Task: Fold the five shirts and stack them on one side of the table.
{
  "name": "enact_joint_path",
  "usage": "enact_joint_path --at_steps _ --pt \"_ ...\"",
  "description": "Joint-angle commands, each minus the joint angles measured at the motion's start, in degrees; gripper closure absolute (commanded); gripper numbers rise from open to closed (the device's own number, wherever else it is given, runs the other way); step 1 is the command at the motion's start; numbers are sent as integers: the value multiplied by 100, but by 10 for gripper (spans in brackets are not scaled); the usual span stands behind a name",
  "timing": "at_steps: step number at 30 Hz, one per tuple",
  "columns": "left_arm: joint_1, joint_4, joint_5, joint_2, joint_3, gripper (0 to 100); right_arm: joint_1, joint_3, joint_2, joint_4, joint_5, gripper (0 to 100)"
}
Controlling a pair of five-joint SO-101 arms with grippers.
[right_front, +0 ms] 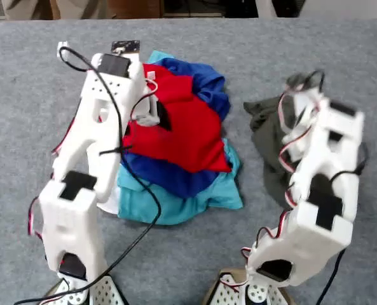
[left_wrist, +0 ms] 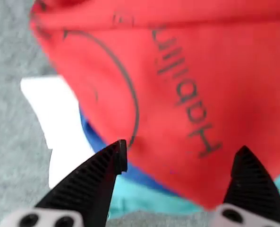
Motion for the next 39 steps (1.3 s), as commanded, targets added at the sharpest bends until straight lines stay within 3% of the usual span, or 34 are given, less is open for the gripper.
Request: enact_joint_path --at_steps 1,8,11,17,22,32,39 --pt "62 53 246 585 -826 651 -198 1596 -593 -1829 9 997" --pt "149 70 765 2035 -1064 683 -180 2360 -1191 -2787 -589 997" --pt "316 70 360 2413 -1029 736 -180 2378 -1218 -2769 -642 997" --pt "290 62 -888 2897 -1081 975 -180 2387 -1218 -2778 -642 997" --pt "70 79 -1442 2703 -1257 982 -180 2387 -1218 -2796 -642 997" --pt "-1495 79 -1486 -163 -1829 981 -189 2378 -1182 -2804 -607 997" --pt "-3121 53 -1486 -1499 -1890 980 -198 2378 -1182 -2804 -607 997"
